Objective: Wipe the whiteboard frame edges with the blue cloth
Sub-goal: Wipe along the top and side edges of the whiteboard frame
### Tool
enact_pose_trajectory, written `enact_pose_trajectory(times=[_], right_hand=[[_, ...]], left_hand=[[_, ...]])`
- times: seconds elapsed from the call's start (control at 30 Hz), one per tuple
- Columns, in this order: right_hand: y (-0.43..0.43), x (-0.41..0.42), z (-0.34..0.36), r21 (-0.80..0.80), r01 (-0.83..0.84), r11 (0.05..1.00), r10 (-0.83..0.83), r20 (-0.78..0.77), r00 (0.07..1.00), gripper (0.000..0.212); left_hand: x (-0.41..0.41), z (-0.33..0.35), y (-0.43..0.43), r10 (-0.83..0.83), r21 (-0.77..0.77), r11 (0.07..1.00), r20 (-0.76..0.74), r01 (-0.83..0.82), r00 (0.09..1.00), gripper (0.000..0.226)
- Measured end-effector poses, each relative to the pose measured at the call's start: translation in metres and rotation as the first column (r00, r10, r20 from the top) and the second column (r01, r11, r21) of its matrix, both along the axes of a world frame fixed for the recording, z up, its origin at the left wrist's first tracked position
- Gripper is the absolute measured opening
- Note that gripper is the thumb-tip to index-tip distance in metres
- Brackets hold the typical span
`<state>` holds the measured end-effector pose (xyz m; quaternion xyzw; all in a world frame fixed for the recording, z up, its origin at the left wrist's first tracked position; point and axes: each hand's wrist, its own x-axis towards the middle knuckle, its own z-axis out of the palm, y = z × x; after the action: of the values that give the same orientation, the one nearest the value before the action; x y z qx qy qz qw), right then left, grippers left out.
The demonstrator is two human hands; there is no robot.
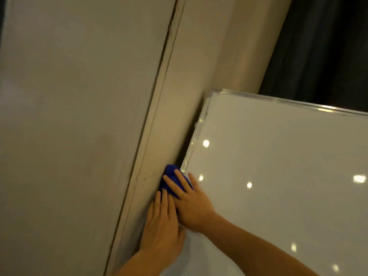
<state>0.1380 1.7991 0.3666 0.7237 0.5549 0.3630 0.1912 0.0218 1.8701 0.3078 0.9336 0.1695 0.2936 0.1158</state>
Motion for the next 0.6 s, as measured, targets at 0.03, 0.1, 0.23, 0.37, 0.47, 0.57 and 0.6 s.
enact_pose_trajectory(times=[0.03, 0.1, 0.23, 0.37, 0.47, 0.57, 0.6], right_hand=[[0.002, 0.01, 0.012, 0.016, 0.015, 1.0, -0.015, 0.037, 0.999, 0.058], [0.006, 0.035, 0.062, 0.145, 0.097, 0.985, -0.108, 0.071, 0.992, 0.059], [0.004, 0.073, 0.158, 0.351, 0.242, 0.904, -0.234, -0.065, 0.97, 0.06], [0.006, 0.069, 0.112, -0.002, -0.175, 0.985, 0.175, -0.01, 0.984, 0.053], [0.003, 0.079, 0.13, -0.242, -0.276, 0.93, 0.296, 0.05, 0.954, 0.049], [0.013, 0.102, 0.199, 0.028, -0.08, 0.996, 0.073, 0.183, 0.98, 0.047], [0.013, 0.109, 0.218, 0.173, 0.001, 0.985, -0.024, 0.132, 0.991, 0.048]], left_hand=[[0.0, 0.002, 0.0, 0.011, 0.033, 0.999, -0.023, -0.01, 1.0, 0.095], [0.01, 0.011, 0.002, 0.001, 0.0, 1.0, -0.001, -0.001, 1.0, 0.096], [0.053, 0.033, 0.008, 0.008, -0.098, 0.995, -0.089, -0.017, 0.996, 0.1], [0.073, 0.053, -0.008, 0.051, -0.04, 0.998, 0.026, -0.05, 0.998, 0.094], [0.086, 0.057, -0.012, 0.04, -0.098, 0.995, 0.108, -0.029, 0.993, 0.098], [0.104, 0.061, -0.004, 0.027, -0.104, 0.994, 0.117, -0.015, 0.993, 0.094], [0.111, 0.066, -0.004, 0.043, -0.073, 0.997, 0.146, -0.033, 0.988, 0.093]])
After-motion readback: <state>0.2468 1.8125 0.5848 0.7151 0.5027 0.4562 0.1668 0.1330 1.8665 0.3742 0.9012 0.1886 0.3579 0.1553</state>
